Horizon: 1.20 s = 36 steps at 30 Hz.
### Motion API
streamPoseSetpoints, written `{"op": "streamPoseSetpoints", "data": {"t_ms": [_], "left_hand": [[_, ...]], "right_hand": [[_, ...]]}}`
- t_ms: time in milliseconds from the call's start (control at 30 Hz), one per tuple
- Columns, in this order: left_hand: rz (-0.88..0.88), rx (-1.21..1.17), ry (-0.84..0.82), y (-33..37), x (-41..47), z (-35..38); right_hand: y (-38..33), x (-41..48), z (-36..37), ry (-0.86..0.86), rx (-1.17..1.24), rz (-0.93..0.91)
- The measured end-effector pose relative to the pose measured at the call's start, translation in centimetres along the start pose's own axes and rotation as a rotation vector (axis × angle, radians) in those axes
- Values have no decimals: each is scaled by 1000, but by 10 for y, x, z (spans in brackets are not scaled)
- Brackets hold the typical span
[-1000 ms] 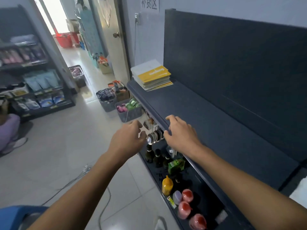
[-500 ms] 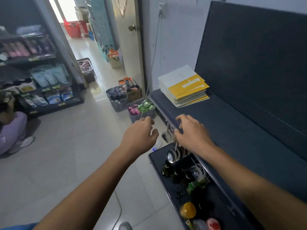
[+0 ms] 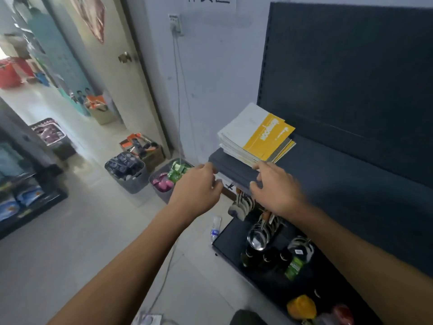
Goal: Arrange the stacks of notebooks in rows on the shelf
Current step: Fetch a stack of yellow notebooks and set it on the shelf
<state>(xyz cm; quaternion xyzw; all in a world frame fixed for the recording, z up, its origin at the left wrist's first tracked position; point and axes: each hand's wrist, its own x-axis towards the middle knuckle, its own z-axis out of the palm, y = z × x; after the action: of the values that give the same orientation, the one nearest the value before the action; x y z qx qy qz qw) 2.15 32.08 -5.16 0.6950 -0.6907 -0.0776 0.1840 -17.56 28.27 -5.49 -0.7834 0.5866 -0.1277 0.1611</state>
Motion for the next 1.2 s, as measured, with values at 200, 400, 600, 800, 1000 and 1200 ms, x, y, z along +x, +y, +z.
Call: {"op": "streamPoseSetpoints", "data": {"t_ms": [200,400,600,800,1000,1200], "left_hand": [[153,-13,-59,-5,68,11],[276,-104,-104,1,140,22],[382,-140,-102,13,207,25],[393,39,-70,9,262,32],[346,115,-175,-4,296,44],[325,7,-225,-10,303,50]], "right_hand": [[9,38,4,72,45,66],[27,86,3,114,69,224],[42,107,-6,161,84,348],[48,136,-14,217,147,505],[46,162,-1,160,157,734],[39,179,12,231,83,809]]}}
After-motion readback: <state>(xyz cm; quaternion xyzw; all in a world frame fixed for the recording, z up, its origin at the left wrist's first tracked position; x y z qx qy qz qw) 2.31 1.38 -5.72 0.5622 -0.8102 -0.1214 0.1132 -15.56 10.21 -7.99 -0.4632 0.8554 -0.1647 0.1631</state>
